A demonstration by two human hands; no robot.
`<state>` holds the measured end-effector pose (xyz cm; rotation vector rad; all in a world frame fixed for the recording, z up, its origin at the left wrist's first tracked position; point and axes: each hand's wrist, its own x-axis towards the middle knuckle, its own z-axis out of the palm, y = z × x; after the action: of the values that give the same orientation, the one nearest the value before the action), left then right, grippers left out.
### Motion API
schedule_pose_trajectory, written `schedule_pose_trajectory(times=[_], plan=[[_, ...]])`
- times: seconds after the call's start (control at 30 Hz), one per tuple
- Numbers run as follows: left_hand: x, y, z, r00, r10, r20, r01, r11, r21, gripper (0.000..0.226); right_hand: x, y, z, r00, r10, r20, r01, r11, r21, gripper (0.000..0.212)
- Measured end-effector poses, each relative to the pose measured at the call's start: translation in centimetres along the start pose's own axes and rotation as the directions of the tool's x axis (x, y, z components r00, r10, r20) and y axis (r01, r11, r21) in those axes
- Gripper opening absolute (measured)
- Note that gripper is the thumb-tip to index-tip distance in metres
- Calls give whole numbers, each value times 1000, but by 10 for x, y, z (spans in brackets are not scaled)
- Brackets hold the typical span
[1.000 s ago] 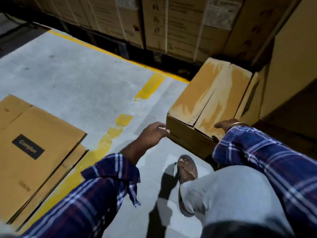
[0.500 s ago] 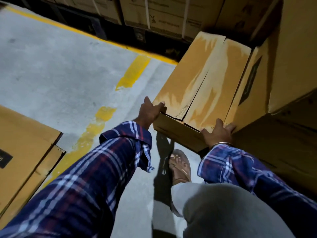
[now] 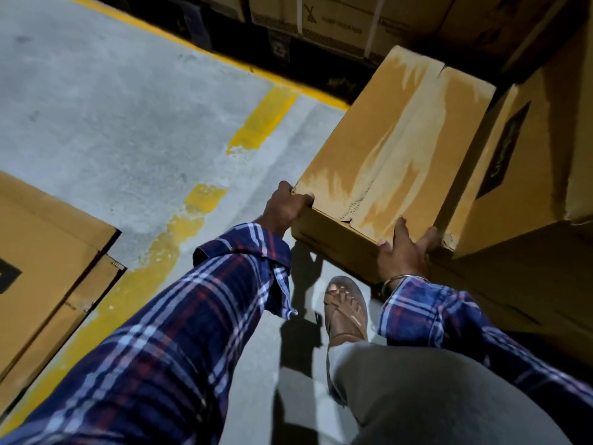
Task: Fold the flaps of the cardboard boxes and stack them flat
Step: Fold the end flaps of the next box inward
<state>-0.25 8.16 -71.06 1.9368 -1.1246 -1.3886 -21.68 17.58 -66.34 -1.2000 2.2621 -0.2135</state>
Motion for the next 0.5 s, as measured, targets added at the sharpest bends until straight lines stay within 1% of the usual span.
schedule_pose_trajectory(times=[0.07, 0.13, 0.23, 0.3, 0.33, 0.37, 0.43, 0.5], plan=[[-4, -10, -12, 1000, 4, -24, -4, 1000, -14, 33, -1, -10, 1, 1000, -23, 13, 23, 1000, 5, 62], [-8, -18, -28, 998, -14, -63, 14, 1000, -2, 33, 0, -20, 4, 997, -70, 30, 70, 998, 3, 61], [-19, -31, -62, 987, -45, -155, 46, 999, 4, 47, 1, -41, 8, 965, -228, 129, 233, 972, -27, 54], [-31, -43, -86, 980, -58, -193, 54, 998, -28, 57, 2, -60, 10, 935, -279, 220, 296, 954, -49, 53], [-38, -53, -97, 977, -63, -204, 55, 997, -48, 58, 1, -71, 12, 918, -282, 279, 304, 952, -40, 56], [-44, -64, -106, 972, -70, -222, 57, 996, -64, 54, 0, -83, 12, 898, -274, 343, 295, 955, -9, 63], [-59, -85, -121, 956, -113, -269, 92, 992, -89, 41, -2, -107, 12, 864, -223, 452, 206, 975, 85, 85], [-72, -100, -132, 932, -165, -322, 139, 985, -103, 35, -6, -130, 11, 832, -181, 525, 107, 980, 167, 105]])
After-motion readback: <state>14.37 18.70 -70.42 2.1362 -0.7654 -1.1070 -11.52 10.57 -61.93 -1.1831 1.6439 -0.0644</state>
